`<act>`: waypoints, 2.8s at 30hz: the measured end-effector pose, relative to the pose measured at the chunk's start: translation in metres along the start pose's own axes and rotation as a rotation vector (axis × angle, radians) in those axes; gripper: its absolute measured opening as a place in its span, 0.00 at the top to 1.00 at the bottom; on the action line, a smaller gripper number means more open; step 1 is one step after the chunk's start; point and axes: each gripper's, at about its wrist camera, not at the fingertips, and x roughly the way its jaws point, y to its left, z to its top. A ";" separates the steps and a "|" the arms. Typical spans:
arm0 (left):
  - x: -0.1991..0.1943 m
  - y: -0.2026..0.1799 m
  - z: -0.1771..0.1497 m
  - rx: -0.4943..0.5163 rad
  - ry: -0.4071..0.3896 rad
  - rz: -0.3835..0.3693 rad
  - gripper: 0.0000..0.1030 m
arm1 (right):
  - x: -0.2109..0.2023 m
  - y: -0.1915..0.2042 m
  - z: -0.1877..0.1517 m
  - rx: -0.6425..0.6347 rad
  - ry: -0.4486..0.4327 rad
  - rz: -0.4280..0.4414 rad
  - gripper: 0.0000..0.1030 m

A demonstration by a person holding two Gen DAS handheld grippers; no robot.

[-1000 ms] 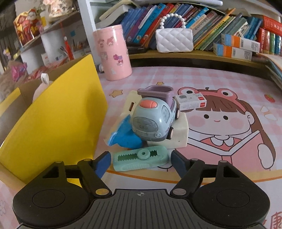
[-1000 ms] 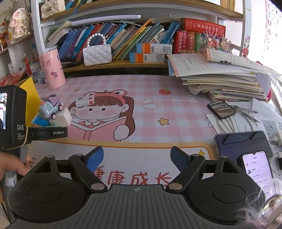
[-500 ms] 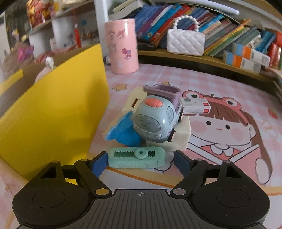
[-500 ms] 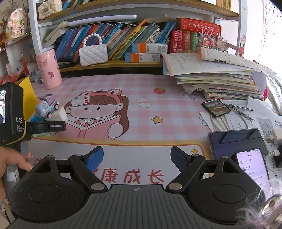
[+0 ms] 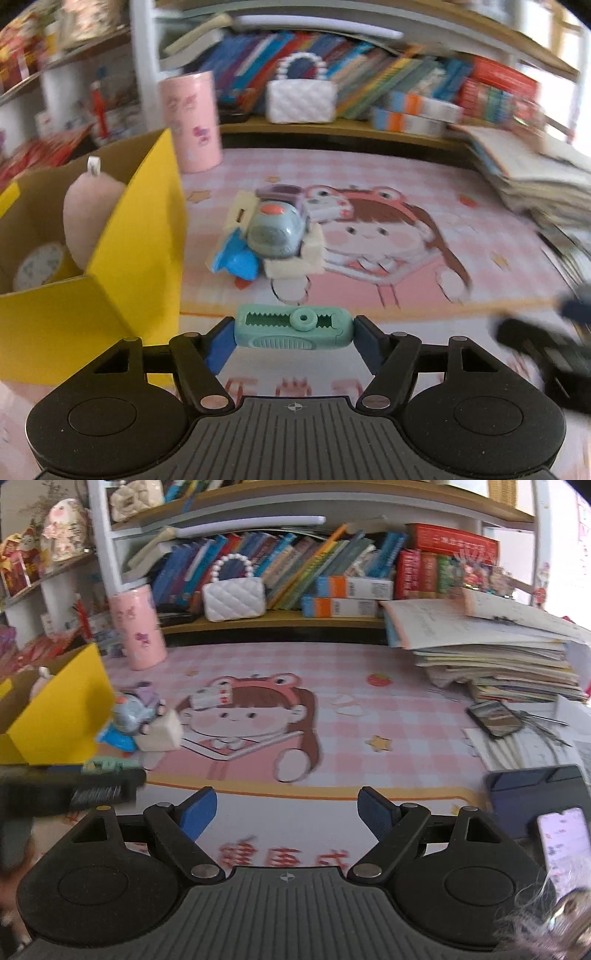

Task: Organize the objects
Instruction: 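Lift the green clip with the left gripper while the right grasps the grey toy car, then carry the green clip and grey toy car over the yellow box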

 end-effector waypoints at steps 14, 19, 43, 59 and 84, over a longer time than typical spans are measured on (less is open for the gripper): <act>-0.074 0.063 -0.039 -0.091 -0.008 0.075 0.33 | 0.050 0.068 0.046 -0.119 -0.049 0.230 0.22; -0.089 0.077 -0.048 -0.118 -0.013 0.131 0.33 | 0.080 0.101 0.060 -0.187 -0.041 0.290 0.23; -0.116 0.135 -0.068 -0.223 -0.072 0.163 0.33 | 0.085 0.127 0.067 -0.159 -0.018 0.263 0.46; -0.122 0.175 -0.076 -0.208 -0.094 0.095 0.33 | -0.028 0.170 0.002 -0.012 0.127 0.228 0.46; -0.156 0.227 -0.105 -0.228 -0.130 0.093 0.33 | -0.063 0.260 -0.032 -0.193 0.126 0.260 0.45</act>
